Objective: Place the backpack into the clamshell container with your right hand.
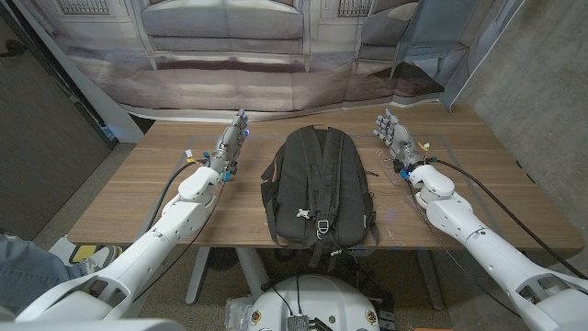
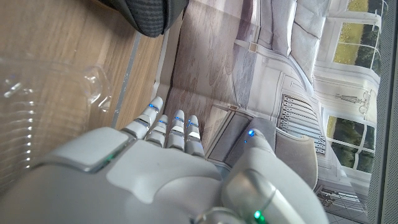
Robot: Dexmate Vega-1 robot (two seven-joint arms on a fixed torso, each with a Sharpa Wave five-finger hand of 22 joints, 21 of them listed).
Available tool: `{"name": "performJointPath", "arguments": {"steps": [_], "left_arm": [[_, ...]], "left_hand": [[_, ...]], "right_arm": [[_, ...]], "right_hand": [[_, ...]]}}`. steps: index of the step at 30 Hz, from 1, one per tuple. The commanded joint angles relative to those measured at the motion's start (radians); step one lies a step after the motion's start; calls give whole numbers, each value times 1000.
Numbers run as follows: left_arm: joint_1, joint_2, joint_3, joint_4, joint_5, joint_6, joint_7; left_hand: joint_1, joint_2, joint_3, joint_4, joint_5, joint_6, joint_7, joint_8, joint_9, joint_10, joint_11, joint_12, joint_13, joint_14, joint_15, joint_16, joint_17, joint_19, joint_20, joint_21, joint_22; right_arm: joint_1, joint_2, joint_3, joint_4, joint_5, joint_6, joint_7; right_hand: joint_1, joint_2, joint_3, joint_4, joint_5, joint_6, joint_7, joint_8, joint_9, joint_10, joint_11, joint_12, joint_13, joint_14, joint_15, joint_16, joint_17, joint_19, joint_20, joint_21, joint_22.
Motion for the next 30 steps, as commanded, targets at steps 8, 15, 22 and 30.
{"name": "performJointPath", "arguments": {"steps": [8, 15, 22, 30], "left_arm": [[15, 1, -11, -29, -6, -1, 13], [17, 19, -10, -53, 2, 10, 8], [28, 27, -11, -73, 2, 19, 16], [31, 31, -9, -84, 5, 22, 17]], "left_hand": [[9, 1, 5, 0, 6, -10, 0, 5, 5, -5, 3, 6, 5, -8, 2, 4, 1, -8, -46, 6, 2], [9, 2, 5, 0, 6, -10, 0, 4, 5, -6, 4, 6, 5, -9, 2, 4, 1, -8, -45, 6, 2], [10, 3, 4, -1, 5, -8, 1, 5, 5, -5, 5, 6, 5, -8, 1, 4, 1, -7, -45, 6, 2], [11, 4, 3, -1, 5, -5, 1, 6, 5, -3, 4, 6, 5, -6, 2, 5, 1, -7, -44, 6, 2]], "right_arm": [[-26, -14, 7, -38, -5, 11, -9], [-51, -25, 15, -68, -5, 17, -20], [-64, -33, 9, -96, -15, 15, -23], [-77, -51, 9, -137, -27, 9, -29]], "right_hand": [[10, 0, 7, -3, 4, 6, 1, 5, 2, 7, -2, 3, 4, 9, 0, 4, 3, 9, -31, 1, 4], [10, 0, 7, -4, 4, 5, 2, 4, 2, 6, -3, 3, 4, 10, 0, 4, 3, 11, -31, -1, 4], [12, 0, 7, -6, 4, 5, 1, 4, 3, 8, -5, 3, 4, 10, -1, 4, 3, 12, -30, -5, 4], [15, 1, 8, -10, 4, 7, 0, 5, 3, 8, -5, 3, 4, 12, 0, 4, 2, 14, -30, -8, 4]]}}
